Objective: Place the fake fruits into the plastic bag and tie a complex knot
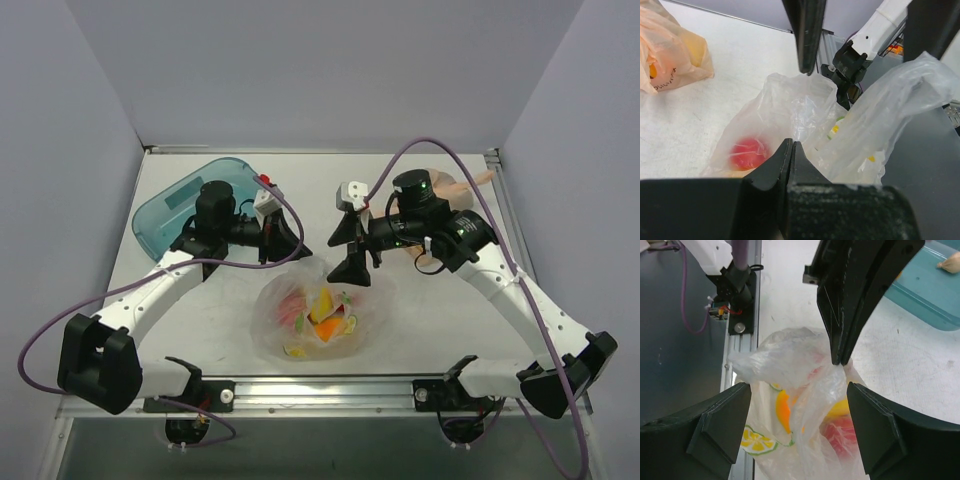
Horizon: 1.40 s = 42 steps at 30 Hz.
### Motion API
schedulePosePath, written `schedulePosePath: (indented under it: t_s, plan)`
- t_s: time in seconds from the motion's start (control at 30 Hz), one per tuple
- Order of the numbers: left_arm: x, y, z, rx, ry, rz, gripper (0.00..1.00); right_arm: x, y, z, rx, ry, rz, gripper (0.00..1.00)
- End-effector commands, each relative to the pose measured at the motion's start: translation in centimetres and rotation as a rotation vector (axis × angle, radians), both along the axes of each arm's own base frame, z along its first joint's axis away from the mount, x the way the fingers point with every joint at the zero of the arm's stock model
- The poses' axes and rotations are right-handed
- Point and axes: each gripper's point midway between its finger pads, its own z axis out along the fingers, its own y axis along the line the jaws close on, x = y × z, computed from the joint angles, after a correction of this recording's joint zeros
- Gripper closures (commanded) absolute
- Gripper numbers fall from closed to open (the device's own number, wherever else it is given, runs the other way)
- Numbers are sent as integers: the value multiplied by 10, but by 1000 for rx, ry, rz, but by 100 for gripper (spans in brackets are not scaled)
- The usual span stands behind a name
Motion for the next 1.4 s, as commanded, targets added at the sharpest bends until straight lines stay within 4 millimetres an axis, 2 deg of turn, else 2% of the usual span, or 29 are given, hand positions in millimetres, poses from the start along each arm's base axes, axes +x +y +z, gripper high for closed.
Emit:
schedulePosePath:
  t_s: [0.0, 0.1, 0.27, 0.37, 0.47, 0.5, 0.6, 0.77, 0.8, 0.87, 1.07, 1.2, 1.37]
  plan:
    - [2, -2, 6, 2, -45, -4, 100, -2, 16, 30, 76, 24, -18, 21]
    - [5, -2, 4, 12, -49, 4, 100, -8, 25, 23, 60, 20, 9, 21]
    - [11, -3, -1, 25, -46, 17, 100, -23, 26, 17, 62, 18, 76, 21]
    - [13, -4, -1, 21, -44, 15, 100, -21, 25, 7, 42, 11, 66, 23]
    - [16, -5, -1, 18, -48, 20, 100, -17, 27, 3, 40, 11, 53, 49]
    - [17, -5, -1, 19, -47, 22, 100, -17, 28, 4, 43, 13, 50, 70]
    - [22, -2, 0, 18, -51, 37, 100, -20, 24, 4, 44, 30, 41, 100]
    - [31, 6, 15, -7, -72, 56, 100, -21, 3, -13, 14, 70, -23, 100]
    - [32, 8, 16, -8, -73, 61, 100, -21, -2, -25, -6, 84, -38, 100]
    - [30, 8, 18, -14, -82, 54, 100, -15, -10, -32, -20, 79, -77, 100]
    - [28, 10, 18, -7, -79, 48, 100, 0, -22, -57, -78, 24, -123, 100]
    - [33, 19, 22, 1, -129, 62, 100, 5, -32, -74, -117, 5, -157, 100]
    - [22, 27, 24, 25, -134, 46, 100, 9, -37, -88, -131, -3, -201, 100]
